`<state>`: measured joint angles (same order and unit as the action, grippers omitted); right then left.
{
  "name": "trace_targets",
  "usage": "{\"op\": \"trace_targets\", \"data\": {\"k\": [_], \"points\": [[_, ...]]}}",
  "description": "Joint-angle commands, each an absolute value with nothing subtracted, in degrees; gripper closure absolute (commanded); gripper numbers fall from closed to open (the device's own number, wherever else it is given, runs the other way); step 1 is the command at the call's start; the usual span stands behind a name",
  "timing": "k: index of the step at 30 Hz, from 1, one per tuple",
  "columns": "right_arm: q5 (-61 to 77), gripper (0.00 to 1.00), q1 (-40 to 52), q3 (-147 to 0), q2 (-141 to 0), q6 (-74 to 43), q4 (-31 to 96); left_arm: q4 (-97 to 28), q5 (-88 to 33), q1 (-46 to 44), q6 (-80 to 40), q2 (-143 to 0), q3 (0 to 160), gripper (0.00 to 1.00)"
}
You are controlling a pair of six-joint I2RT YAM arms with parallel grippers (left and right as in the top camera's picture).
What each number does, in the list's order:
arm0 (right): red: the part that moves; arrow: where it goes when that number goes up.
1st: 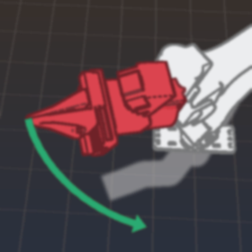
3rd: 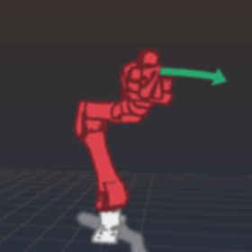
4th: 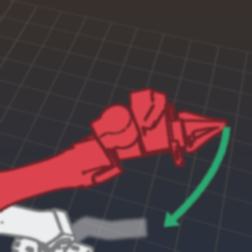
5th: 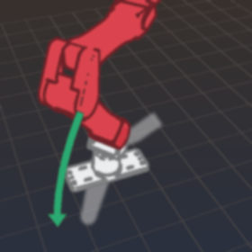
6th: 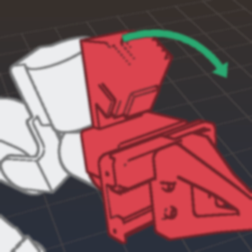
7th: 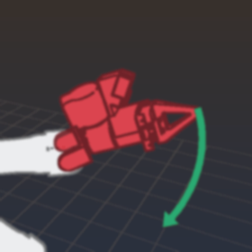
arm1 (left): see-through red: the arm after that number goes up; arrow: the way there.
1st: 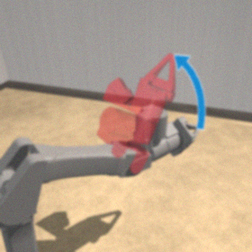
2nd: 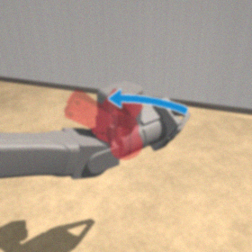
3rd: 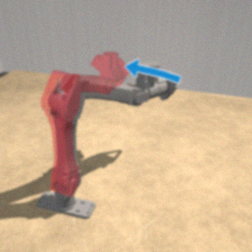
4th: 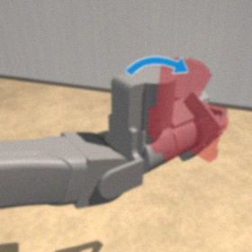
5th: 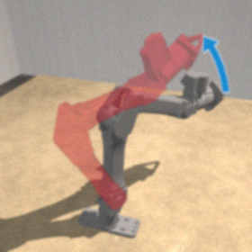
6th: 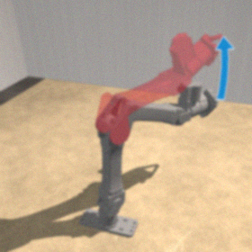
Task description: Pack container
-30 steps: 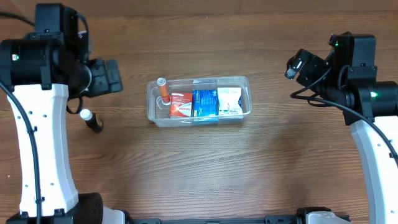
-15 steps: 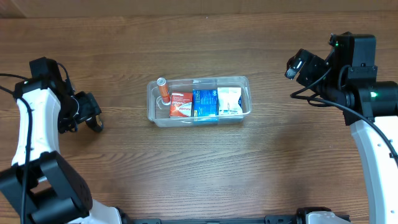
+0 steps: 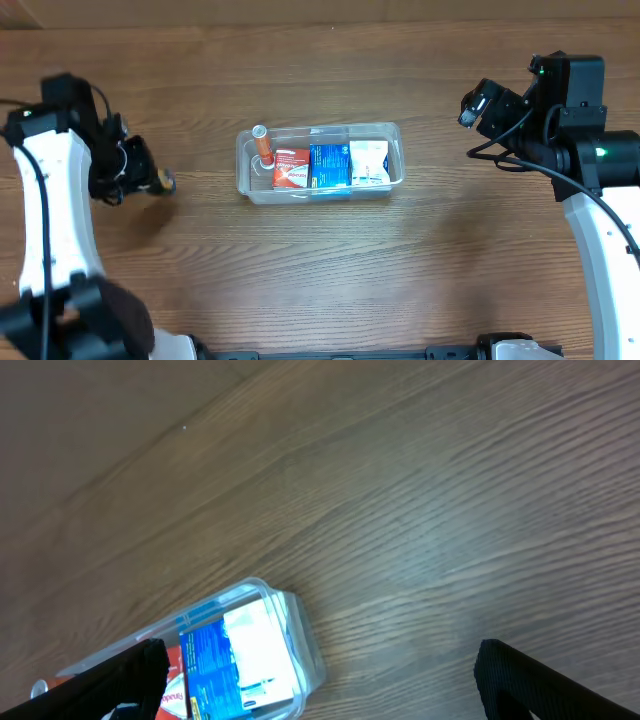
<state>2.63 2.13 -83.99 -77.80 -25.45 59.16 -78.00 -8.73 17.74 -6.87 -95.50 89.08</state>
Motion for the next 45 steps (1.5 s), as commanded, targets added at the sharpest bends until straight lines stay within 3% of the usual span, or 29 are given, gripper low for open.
{"op": "trace_targets", "data": {"k": [1, 6, 8, 14, 22, 27, 30, 37, 41, 42, 43, 45], "points": [[2.66, 0.0, 2.13, -84.33, -77.47, -25.28, 58.89, -83.02, -11.49, 6.96, -6.42, -84.23, 94.78, 0.77], [2.66, 0.0, 2.13, -84.33, -77.49, -25.28, 58.89, -79.2, -2.5, -13.96, -9.28, -82.46, 93.43, 0.76], [2.66, 0.0, 2.13, -84.33, -77.49, -25.28, 58.89, -76.69, 1.43, -17.98, -10.41, -85.17, 91.83, 0.76], [2.66, 0.0, 2.13, -84.33, -77.49, -25.28, 58.89, -71.94, 6.13, -18.61, -10.5, -97.1, 91.11, 0.78], [2.66, 0.0, 2.13, -84.33, -77.49, -25.28, 58.89, -70.04, 6.59, -18.28, -10.04, -107.74, 91.11, 0.74], [2.66, 0.0, 2.13, -84.33, -77.49, -25.28, 58.89, -68.9, 5.93, -18.24, -9.41, -110.85, 91.11, 0.53], [2.66, 0.0, 2.13, -84.33, -77.49, -25.28, 58.89, -68.93, 4.6, -18.13, -9.78, -110.54, 91.2, 0.48], [2.66, 0.0, 2.13, -84.33, -77.49, -25.28, 58.89, -82.26, 0.99, -12.93, -12.03, -97.1, 101.58, 0.27], [2.66, 0.0, 2.13, -84.33, -77.49, -25.28, 58.89, -89.71, 3.42, 1.04, -12.01, -84.47, 105.16, 0.15], [2.66, 0.0, 2.13, -84.33, -77.49, -25.28, 58.89, -91.88, 2.28, 9.8, -12.1, -80.53, 105.16, 0.06], [2.66, 0.0, 2.13, -84.33, -77.49, -25.28, 58.89, -92.23, 1.06, 12.47, -12.32, -79.48, 105.16, 0.0], [2.66, 0.0, 2.13, -84.33, -77.49, -25.28, 58.89, -92.29, -0.01, 15.97, -12.47, -78.24, 105.16, 0.0]]}}
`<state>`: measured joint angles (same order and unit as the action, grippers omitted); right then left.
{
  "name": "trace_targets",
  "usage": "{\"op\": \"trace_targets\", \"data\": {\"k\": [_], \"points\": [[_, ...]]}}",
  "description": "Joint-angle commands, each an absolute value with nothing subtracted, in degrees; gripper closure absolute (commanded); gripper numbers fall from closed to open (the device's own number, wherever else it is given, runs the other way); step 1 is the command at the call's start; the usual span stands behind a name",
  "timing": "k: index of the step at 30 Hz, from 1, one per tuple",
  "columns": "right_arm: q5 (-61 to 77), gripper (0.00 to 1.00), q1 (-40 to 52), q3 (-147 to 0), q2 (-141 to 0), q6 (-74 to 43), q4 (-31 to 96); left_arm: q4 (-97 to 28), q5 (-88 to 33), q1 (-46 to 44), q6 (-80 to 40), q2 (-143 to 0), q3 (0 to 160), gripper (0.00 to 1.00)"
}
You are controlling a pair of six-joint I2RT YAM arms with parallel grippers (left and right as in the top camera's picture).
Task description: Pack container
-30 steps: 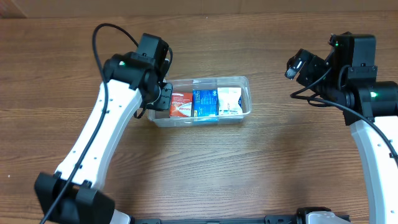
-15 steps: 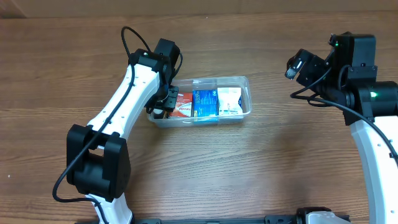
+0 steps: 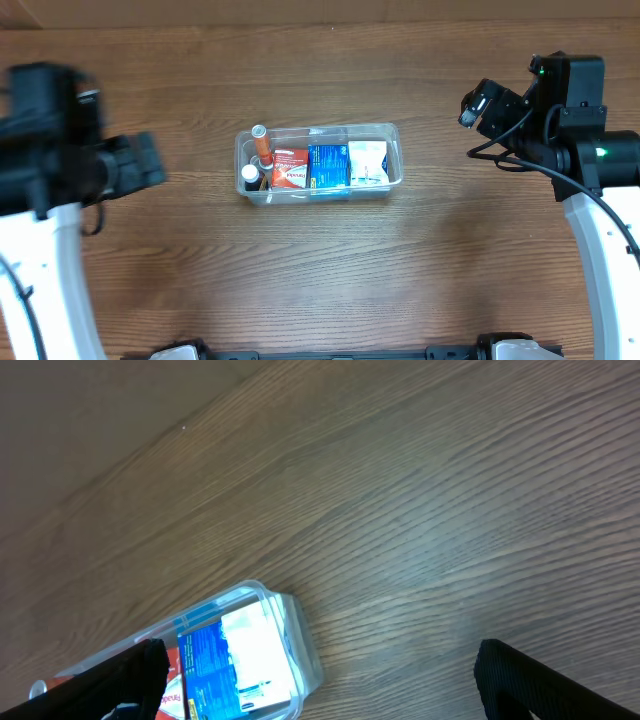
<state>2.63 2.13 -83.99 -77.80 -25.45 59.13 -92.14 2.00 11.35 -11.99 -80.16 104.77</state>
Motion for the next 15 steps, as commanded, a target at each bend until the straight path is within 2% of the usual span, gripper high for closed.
{"op": "trace_targets", "data": {"k": [1, 12, 13, 15], "points": [[2.66, 0.0, 2.13, -84.33, -77.49, -25.28, 58.89, -92.36, 0.12, 16.91, -12.45, -78.19, 105.16, 0.0], [2.31, 0.0, 2.13, -84.33, -77.36, -25.02, 61.32, -91.44, 0.16, 16.86, -12.45, -78.76, 105.16, 0.0], [-4.14, 0.0, 2.13, -84.05, -74.91, -24.69, 62.52, -91.44, 0.19, 16.86, -12.45, -78.76, 105.16, 0.0], [-6.59, 0.0, 2.13, -80.01, -67.77, -15.38, 58.33, -91.44, 0.16, 16.86, -12.45, -78.76, 105.16, 0.0]]}}
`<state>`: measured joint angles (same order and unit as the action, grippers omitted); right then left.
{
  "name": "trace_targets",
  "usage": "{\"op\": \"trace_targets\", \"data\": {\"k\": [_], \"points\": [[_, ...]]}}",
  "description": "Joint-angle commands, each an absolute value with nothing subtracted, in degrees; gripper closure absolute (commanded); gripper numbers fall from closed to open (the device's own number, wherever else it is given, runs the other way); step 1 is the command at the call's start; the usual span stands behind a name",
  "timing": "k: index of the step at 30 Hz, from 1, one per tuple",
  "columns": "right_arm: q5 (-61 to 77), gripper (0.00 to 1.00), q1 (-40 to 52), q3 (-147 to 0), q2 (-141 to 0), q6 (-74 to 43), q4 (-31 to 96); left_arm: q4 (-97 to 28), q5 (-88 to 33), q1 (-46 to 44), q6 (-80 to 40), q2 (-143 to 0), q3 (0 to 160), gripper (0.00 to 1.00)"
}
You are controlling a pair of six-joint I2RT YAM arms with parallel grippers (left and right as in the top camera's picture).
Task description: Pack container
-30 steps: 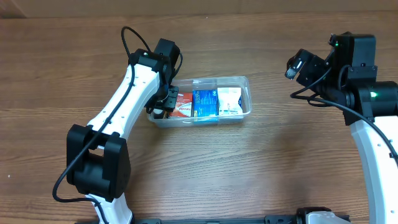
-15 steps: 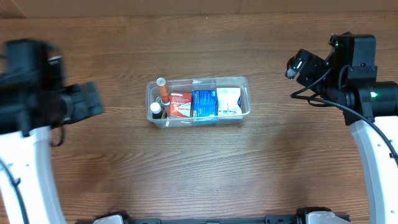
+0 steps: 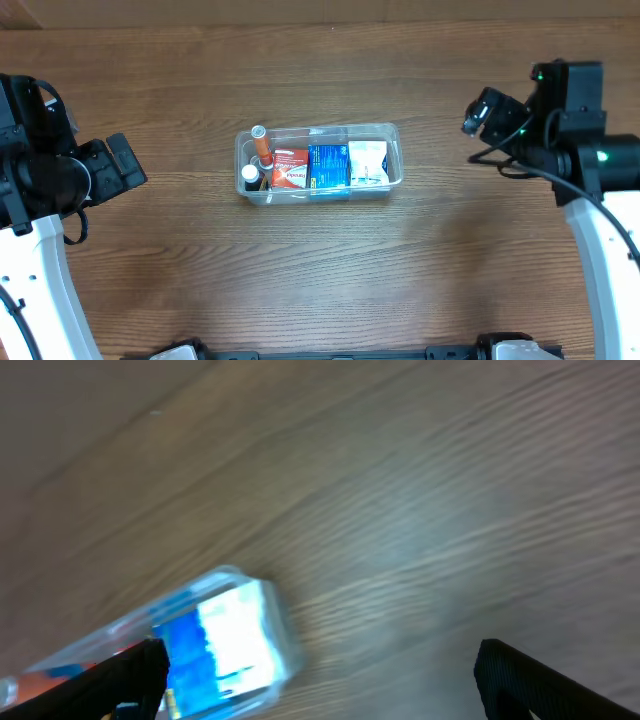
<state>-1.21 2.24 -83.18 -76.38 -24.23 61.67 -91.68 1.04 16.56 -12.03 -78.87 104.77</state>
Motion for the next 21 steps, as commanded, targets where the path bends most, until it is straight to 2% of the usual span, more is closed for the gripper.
{"op": "trace_targets", "data": {"k": [1, 4, 10, 15, 21], "points": [[-6.48, 0.0, 2.13, -76.55, -62.92, -11.25, 55.59, -91.44, 0.16, 16.86, -12.45, -78.76, 105.16, 0.0], [-6.46, 0.0, 2.11, -60.82, -45.65, -5.63, 48.21, -91.44, 0.19, 16.86, -12.45, -78.76, 105.16, 0.0], [-4.91, 0.0, 2.11, -26.44, -12.43, -5.5, 43.86, -91.44, 0.19, 16.86, -12.45, -78.76, 105.16, 0.0], [-4.86, 0.0, 2.11, -13.87, -1.96, -5.56, 43.11, -91.44, 0.16, 16.86, -12.45, -78.76, 105.16, 0.0], [-4.89, 0.0, 2.11, -9.67, -0.16, -5.96, 42.78, -91.44, 0.16, 16.86, -12.45, -78.76, 105.14, 0.0]]}}
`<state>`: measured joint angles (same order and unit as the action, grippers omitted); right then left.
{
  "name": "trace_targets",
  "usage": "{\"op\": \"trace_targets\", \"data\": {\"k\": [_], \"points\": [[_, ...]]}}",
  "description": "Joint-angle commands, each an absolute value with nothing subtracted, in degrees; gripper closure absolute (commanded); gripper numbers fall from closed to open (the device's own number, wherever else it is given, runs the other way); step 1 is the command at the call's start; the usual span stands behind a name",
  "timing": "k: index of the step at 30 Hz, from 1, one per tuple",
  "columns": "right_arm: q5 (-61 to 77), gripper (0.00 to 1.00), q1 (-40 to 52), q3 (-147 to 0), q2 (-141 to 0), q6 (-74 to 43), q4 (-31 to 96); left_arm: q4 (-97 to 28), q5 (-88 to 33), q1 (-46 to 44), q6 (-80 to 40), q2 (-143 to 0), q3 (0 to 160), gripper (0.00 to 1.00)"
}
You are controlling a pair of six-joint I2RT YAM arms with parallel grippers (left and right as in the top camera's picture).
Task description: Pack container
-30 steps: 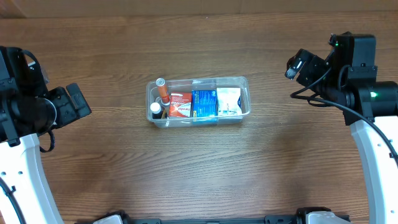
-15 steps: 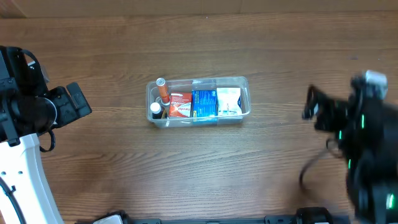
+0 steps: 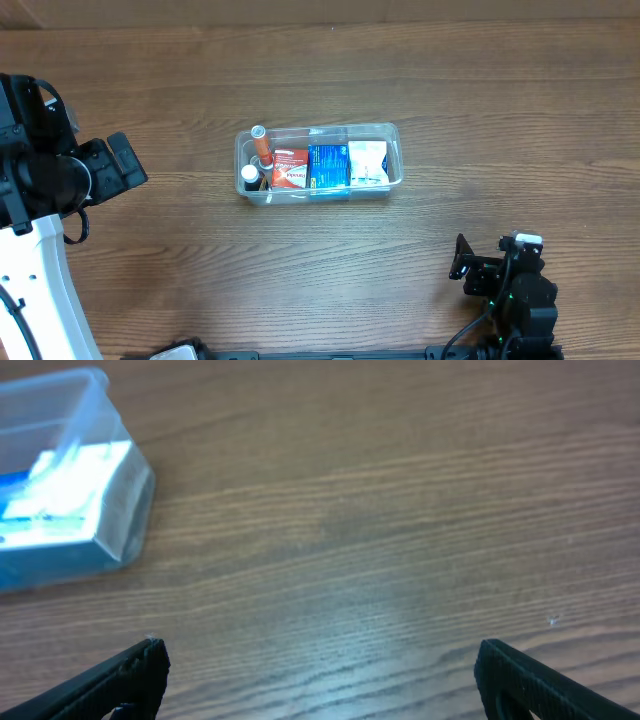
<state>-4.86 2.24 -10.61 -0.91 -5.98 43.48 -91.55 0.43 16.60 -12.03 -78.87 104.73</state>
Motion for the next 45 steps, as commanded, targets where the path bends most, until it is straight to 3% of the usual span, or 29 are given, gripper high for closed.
{"op": "trace_targets", "data": {"k": [1, 15, 18, 19, 22, 25, 33, 45], "points": [[-4.89, 0.0, 2.13, -9.67, -0.16, -5.96, 42.15, -91.44, 0.16, 16.86, -12.43, -78.76, 105.16, 0.0], [-4.89, 0.0, 2.13, -9.39, -0.16, -5.96, 42.02, -91.48, 0.23, 16.82, -12.4, -78.74, 105.16, 0.0], [-4.89, 0.0, 2.13, -9.39, -0.16, -5.96, 42.02, -90.85, 9.37, 14.52, -9.17, -76.36, 104.95, 0.0], [-4.89, 0.0, 2.13, -9.39, -0.16, -5.96, 42.02, -86.26, 10.79, 9.8, -9.15, -73.76, 103.39, 0.0], [-4.89, 0.0, 2.13, -9.39, -0.16, -5.96, 42.04, -68.25, 10.92, -3.07, -4.73, -65.78, 92.97, 0.0], [-4.89, 0.0, 2.13, -9.39, -0.16, -5.96, 42.02, -49.47, 10.61, -13.23, -1.85, -52.12, 71.66, 0.0], [-4.89, 0.0, 2.13, -9.39, -0.16, -5.96, 42.04, -34.41, 9.04, -13.8, -1.23, -19.62, 30.06, 0.0], [-4.89, 0.0, 2.13, -9.39, -0.16, -5.96, 42.04, -21.08, 9.58, -13.78, -1.28, -5.87, 6.39, 0.0]]}}
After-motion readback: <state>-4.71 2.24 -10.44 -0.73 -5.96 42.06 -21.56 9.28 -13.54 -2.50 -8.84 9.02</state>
